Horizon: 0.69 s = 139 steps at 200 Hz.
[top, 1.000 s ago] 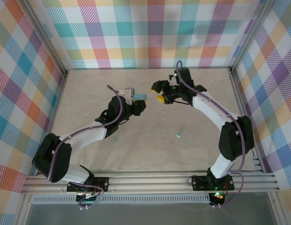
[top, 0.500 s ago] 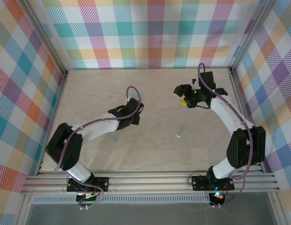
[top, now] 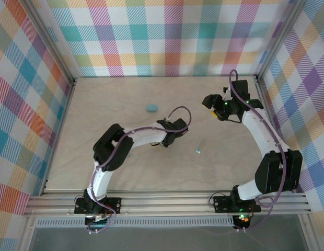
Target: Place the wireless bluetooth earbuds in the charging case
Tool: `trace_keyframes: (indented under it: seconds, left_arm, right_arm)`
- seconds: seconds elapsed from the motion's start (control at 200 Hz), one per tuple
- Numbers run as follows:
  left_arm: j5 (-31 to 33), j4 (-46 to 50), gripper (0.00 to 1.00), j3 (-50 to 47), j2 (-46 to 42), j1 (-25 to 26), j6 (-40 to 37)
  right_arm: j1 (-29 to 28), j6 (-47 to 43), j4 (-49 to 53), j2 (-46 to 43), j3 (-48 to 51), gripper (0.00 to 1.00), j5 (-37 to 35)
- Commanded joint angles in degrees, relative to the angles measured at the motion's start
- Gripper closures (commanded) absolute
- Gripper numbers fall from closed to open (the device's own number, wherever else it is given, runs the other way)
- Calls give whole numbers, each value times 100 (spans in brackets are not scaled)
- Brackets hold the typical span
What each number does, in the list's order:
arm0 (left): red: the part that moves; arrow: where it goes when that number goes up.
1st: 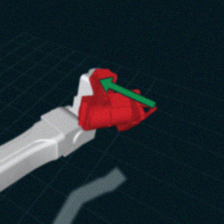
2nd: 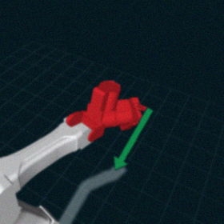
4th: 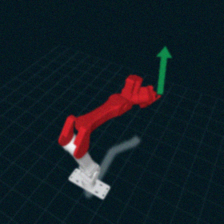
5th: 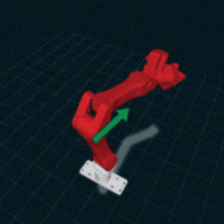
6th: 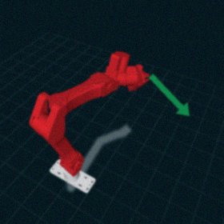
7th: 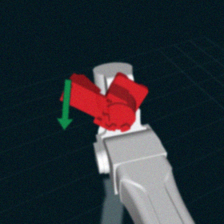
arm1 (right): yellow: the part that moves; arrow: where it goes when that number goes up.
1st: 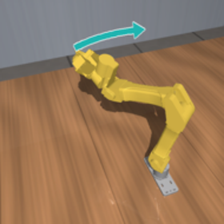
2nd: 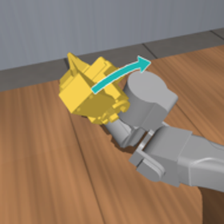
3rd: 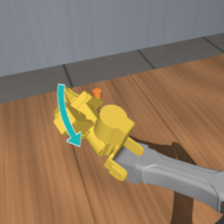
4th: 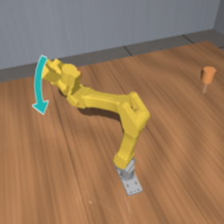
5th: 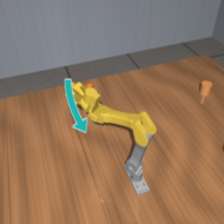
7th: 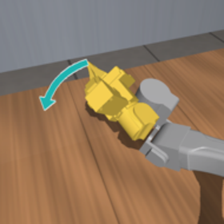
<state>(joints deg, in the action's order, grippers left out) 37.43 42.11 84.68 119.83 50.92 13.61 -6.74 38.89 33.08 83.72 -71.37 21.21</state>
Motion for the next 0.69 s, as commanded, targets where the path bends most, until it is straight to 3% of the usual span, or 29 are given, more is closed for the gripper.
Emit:
trace_keyframes:
  seconds: [0.0, 0.28, 0.69]
  left_arm:
    - [335, 670, 77, 329, 319, 135, -144]
    - [269, 867, 48, 738, 526, 339, -288]
    - [-819, 438, 31, 672, -558, 446, -495]
  right_arm:
    - [34, -172, 163, -155, 51, 34, -50]
    - [68, -338, 346, -174, -60, 33, -291]
    - [77, -751, 682, -12, -233, 33, -630]
